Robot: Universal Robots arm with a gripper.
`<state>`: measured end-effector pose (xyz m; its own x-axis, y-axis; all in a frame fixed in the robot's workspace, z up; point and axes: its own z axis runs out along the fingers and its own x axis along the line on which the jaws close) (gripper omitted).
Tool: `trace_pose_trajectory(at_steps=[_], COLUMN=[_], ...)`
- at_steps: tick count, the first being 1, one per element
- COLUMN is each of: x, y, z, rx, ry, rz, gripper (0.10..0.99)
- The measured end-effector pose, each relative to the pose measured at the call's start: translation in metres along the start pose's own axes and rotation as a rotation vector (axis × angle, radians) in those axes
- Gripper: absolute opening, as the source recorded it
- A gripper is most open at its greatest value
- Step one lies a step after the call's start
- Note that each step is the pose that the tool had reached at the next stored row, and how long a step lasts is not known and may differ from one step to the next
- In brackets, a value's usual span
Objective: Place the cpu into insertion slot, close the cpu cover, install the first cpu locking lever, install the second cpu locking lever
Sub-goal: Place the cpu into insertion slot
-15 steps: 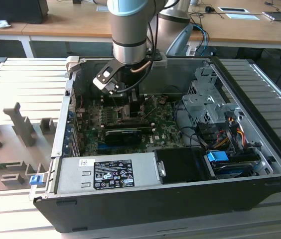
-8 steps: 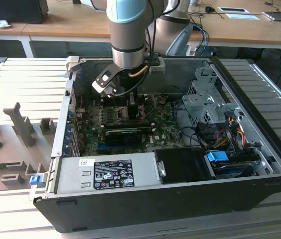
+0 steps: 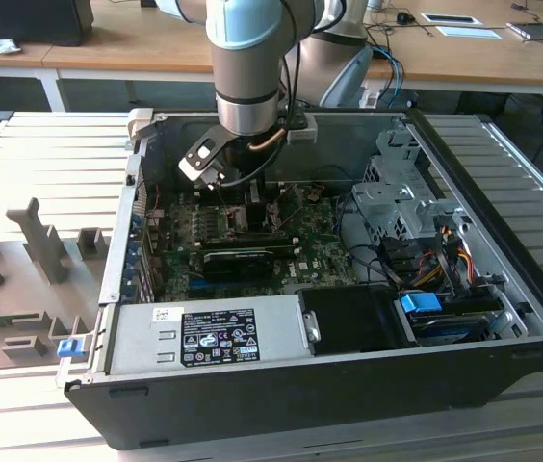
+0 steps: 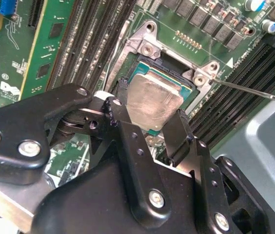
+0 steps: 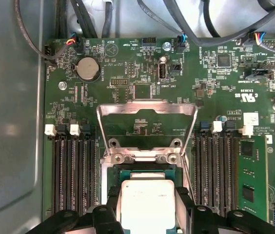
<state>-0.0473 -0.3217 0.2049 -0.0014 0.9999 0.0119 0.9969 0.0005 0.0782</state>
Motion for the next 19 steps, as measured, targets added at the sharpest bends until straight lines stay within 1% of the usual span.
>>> trace_pose_trajectory(at_steps=[3,10,11,12,14,16,19], x=[0.0005,0.0004,0.0004,0.0005,0.0013,0.002,0.0022], y=[-0.0002,-0.0003,-0.0003,-0.0002,-0.0003,-0.0002,-0.0003], z=[0.0027,0.003,0.003,0.0031,0.003,0.0033,0.0042], rx=[0.0,0.0,0.0,0.0,0.0,0.0,0.0], ry=[0.0,-0.0001,-0.0001,0.0,0.0004,0.0036,0.005], rz=[0.0,0.0,0.0,0.0,0.0,0.001,0.003], gripper=[0.533,0.533,0.545,0.612,0.612,0.612,0.612])
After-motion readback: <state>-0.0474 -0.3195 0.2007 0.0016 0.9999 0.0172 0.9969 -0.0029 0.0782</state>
